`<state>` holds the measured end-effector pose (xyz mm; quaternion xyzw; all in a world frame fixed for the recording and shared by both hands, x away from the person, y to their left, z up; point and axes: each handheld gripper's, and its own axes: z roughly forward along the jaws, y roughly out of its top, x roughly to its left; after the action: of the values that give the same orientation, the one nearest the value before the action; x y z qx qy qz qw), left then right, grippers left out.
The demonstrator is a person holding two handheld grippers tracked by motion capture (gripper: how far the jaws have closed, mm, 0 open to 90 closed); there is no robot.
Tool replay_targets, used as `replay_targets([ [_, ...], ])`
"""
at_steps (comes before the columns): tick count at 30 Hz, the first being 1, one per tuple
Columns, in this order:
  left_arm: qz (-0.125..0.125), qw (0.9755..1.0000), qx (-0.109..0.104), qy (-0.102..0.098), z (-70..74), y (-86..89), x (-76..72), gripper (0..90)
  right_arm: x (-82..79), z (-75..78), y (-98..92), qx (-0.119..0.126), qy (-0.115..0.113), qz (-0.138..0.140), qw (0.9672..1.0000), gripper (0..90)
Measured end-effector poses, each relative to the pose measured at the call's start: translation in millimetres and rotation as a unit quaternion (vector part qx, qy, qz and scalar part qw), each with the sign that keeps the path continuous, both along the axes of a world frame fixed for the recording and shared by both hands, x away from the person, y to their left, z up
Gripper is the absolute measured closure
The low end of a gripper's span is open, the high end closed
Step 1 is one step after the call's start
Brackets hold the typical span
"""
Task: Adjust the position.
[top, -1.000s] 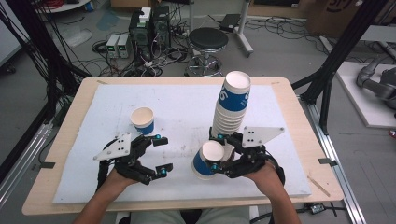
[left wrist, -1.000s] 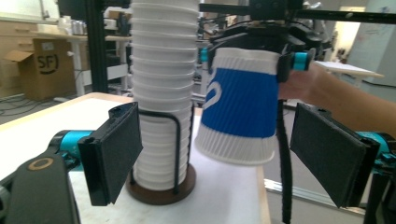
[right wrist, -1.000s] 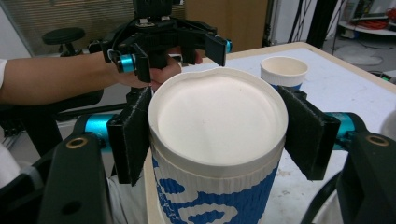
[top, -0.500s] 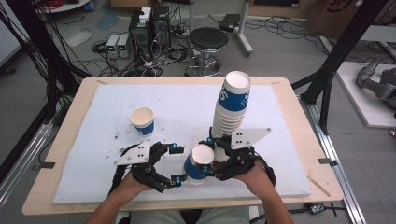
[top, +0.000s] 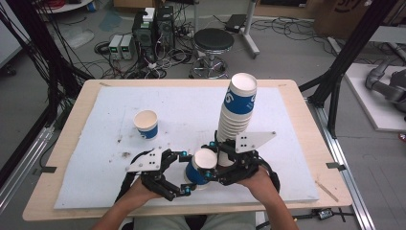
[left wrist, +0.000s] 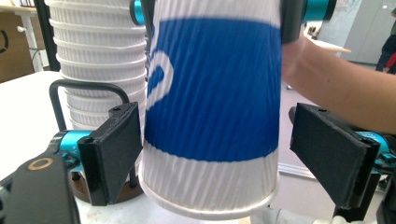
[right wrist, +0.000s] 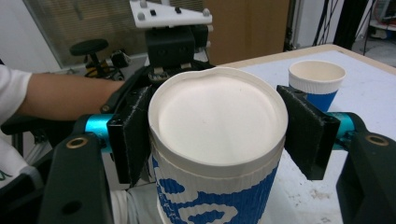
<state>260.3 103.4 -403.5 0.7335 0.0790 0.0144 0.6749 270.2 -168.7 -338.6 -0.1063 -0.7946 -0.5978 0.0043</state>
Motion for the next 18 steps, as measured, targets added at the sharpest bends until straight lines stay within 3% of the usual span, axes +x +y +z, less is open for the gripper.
replay_targets([
  [9, 0.000, 1.0000, -0.001, 0.005, -1.6, -0.4, 1.6, 17.1, 0.7, -1.5, -1.3, 0.016, 0.008, -0.001, 0.9998, 31.7],
  [18, -0.003, 1.0000, 0.004, -0.003, 0.9, 4.1, 2.4, 27.2, 1.0, -2.5, -2.9, 0.022, 0.013, -0.002, 0.9997, 32.5],
])
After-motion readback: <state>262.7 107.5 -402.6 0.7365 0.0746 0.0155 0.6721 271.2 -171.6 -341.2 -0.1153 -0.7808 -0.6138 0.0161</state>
